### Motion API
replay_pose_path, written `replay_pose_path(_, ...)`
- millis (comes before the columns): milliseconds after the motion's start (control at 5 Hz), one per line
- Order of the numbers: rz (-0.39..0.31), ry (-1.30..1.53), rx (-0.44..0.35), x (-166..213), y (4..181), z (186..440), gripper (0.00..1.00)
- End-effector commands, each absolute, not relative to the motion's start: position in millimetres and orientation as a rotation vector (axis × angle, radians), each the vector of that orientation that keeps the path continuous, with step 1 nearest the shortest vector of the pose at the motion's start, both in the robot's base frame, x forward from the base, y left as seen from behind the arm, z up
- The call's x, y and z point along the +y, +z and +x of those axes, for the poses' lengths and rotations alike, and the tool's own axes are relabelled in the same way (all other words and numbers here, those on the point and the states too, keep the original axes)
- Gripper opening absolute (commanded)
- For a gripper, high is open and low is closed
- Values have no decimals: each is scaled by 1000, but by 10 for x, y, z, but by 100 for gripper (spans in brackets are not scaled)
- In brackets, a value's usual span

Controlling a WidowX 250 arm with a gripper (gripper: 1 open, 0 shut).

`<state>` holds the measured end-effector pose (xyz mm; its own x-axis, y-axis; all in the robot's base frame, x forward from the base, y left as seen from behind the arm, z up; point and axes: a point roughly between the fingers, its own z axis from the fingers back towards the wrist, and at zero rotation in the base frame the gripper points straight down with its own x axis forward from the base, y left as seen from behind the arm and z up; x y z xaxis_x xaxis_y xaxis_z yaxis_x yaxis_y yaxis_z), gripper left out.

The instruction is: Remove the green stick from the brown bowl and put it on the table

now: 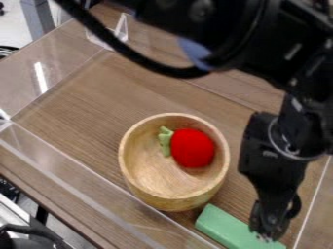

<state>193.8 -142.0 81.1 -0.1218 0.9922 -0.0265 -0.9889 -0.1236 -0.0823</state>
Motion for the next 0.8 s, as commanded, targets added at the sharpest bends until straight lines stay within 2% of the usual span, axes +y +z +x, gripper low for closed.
replay_pose_path(0,-135,1709,-50,-1576,975,2053,100)
replay_pose_path(600,-122,1811,-73,-1566,842,1939,100)
